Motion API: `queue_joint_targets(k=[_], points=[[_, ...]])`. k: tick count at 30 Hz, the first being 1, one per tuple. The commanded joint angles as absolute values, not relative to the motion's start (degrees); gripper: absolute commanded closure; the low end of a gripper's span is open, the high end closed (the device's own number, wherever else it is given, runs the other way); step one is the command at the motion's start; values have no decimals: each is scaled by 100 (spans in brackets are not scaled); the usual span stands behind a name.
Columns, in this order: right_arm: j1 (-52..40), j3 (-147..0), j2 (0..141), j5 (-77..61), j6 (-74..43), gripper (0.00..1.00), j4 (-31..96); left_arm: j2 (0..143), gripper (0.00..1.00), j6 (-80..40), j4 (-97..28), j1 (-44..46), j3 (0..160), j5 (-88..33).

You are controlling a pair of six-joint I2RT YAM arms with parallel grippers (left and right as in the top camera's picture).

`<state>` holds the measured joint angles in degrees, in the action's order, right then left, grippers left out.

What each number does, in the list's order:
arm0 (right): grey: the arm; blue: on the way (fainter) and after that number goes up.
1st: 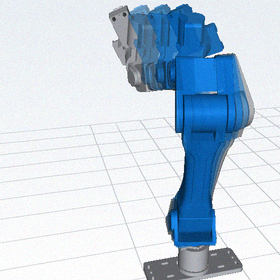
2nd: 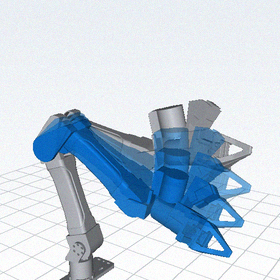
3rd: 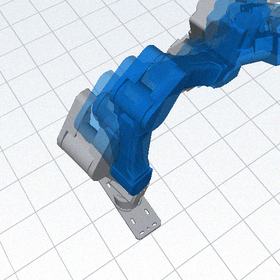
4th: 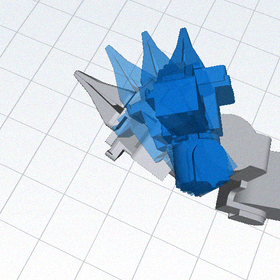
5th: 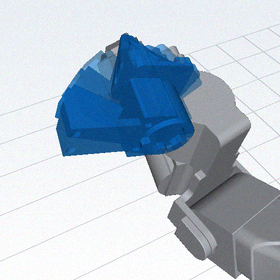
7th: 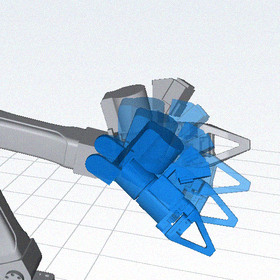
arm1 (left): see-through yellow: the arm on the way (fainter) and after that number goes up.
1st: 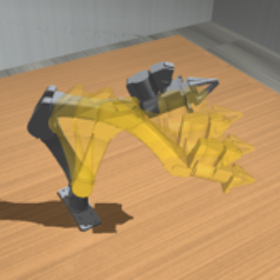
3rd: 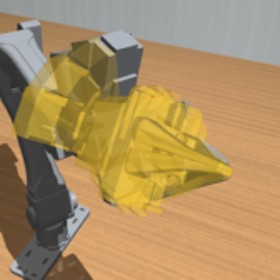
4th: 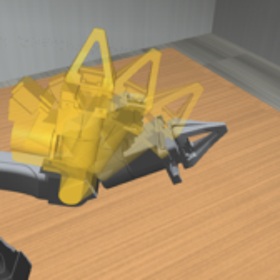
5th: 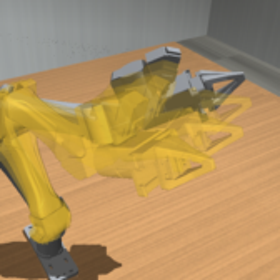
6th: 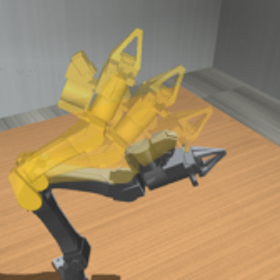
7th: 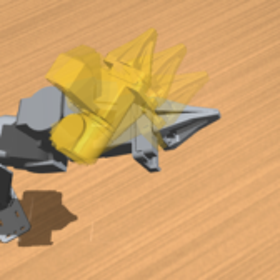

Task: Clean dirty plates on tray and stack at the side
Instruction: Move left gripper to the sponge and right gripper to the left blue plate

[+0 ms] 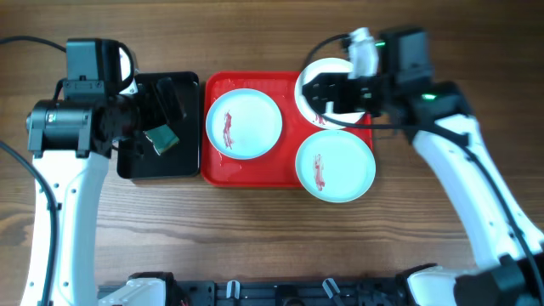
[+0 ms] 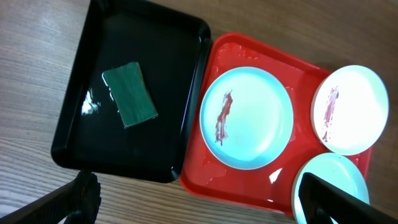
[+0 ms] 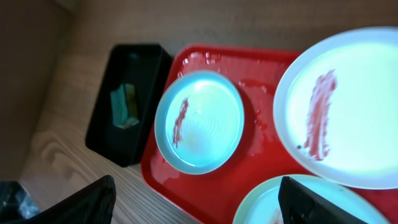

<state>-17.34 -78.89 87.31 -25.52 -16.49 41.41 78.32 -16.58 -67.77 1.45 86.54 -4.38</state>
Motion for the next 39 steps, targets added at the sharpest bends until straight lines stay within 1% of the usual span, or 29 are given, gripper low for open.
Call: queue_joint_targets(k=[1, 8, 14, 22, 30, 35, 39], points=[[-2171, -8009, 9085, -1876, -1973, 16, 3992, 7996, 0, -1546, -6779, 161, 8770, -360], [-2532, -8009, 9443, -1608, -2115, 15, 3944, 7996, 0, -1542, -6731, 161, 8770, -311], [-2565, -8009, 9581, -1588, -2250, 15, 3664, 8025, 0, -1542, -6643, 161, 8766, -309], [-2711, -8007, 9835, -1328, -2591, 17, 3483, 8195, 0, -1544, -6580, 161, 8766, -189], [-2939, -8007, 10366, -1100, -2853, 20, 2915, 8329, 0, -1791, -6573, 161, 8766, -209], [-2969, -8007, 10667, -1090, -2858, 20, 2661, 8329, 0, -1850, -6565, 161, 8761, -211], [-2974, -8007, 10792, -1094, -2838, 20, 2458, 8329, 0, -1852, -6825, 161, 8759, -209]])
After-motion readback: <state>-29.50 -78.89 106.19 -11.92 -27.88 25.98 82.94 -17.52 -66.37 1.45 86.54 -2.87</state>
